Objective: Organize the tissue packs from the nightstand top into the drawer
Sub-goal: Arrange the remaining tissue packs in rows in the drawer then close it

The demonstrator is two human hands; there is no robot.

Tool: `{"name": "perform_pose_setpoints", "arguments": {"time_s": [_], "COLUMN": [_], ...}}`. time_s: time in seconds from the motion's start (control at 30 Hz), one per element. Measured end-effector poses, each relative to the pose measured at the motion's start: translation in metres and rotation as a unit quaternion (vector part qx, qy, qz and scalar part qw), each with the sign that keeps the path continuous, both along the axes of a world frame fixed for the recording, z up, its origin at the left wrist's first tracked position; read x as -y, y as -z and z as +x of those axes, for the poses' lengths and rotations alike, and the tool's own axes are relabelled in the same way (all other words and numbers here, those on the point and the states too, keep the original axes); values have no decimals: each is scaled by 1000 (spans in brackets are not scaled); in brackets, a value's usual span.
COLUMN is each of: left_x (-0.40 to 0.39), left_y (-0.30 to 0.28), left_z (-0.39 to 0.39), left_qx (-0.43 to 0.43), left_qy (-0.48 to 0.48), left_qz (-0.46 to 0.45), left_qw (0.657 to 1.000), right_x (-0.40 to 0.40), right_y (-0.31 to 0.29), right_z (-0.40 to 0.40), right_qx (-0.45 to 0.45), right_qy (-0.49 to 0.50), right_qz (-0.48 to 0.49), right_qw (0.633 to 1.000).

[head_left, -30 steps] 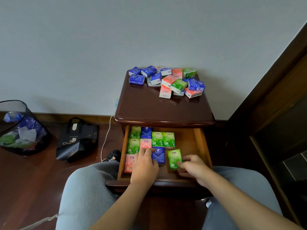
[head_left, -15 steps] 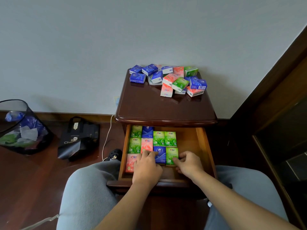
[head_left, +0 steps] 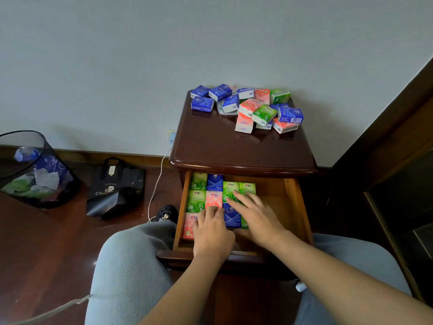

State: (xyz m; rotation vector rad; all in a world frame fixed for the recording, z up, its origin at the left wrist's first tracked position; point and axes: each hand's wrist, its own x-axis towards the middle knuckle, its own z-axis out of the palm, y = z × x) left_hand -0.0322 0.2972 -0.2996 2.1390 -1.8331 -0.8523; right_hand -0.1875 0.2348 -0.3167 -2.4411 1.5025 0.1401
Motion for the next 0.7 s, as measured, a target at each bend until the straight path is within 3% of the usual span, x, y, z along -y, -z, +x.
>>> {"name": "perform_pose_setpoints", "arguments": {"time_s": [0.27,0.7], "left_x": [4,4], "left_y": [5,10], "left_z": [-1,-1], "left_qx": [37,27], "left_qy": [42,22], "left_qz": [24,17], "left_qw": [998,999], "right_x": [15,55], "right_y": [8,0], "right_z": [-6,12], "right_qx": [-8,0], "right_qy": [20,55], "right_qz": [11,30], "right_qw": [1000,998]}}
